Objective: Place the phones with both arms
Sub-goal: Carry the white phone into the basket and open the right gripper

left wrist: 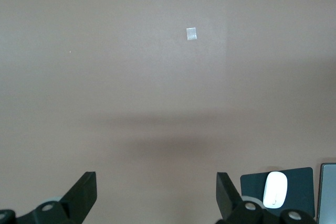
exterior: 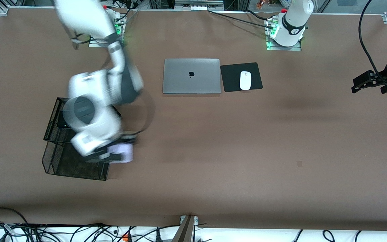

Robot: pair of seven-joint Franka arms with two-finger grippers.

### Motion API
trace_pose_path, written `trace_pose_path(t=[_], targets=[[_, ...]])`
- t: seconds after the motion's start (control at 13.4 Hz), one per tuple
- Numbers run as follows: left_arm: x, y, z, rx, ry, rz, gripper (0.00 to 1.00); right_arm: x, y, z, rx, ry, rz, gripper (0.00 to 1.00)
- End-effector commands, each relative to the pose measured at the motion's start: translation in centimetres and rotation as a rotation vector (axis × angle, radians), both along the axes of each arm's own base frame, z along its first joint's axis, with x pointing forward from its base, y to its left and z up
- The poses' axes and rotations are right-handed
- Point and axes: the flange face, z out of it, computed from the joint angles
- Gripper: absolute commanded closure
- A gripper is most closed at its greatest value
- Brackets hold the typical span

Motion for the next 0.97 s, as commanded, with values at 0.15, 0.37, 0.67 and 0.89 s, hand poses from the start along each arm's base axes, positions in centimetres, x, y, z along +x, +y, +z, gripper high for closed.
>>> trace_pose_path(t=[0.15, 0.37, 0.67, 0.89], targets=[[0.7, 0.2, 0.1, -0.022, 0.023, -0.015, 0.00, 3.1, -13.1, -2.2, 0.004, -0.035, 0.131, 0.97], [0.7, 0.2, 0.1, -0.021, 0.022, -0.015, 0.00, 3.7, -14.9, -6.2, 0.031, -0.028, 0.131, 0.97], [0.7, 0.3, 0.1, -0.021, 0.023, -0.012, 0.00, 3.3, -15.0, -10.9, 0.071, 0.031, 0.086, 0.97], [0.7, 0.3, 0.2, -0.019, 0.022, -0.010, 0.00, 3.1, -15.5, -11.4, 0.086, 0.040, 0.050, 0.05]])
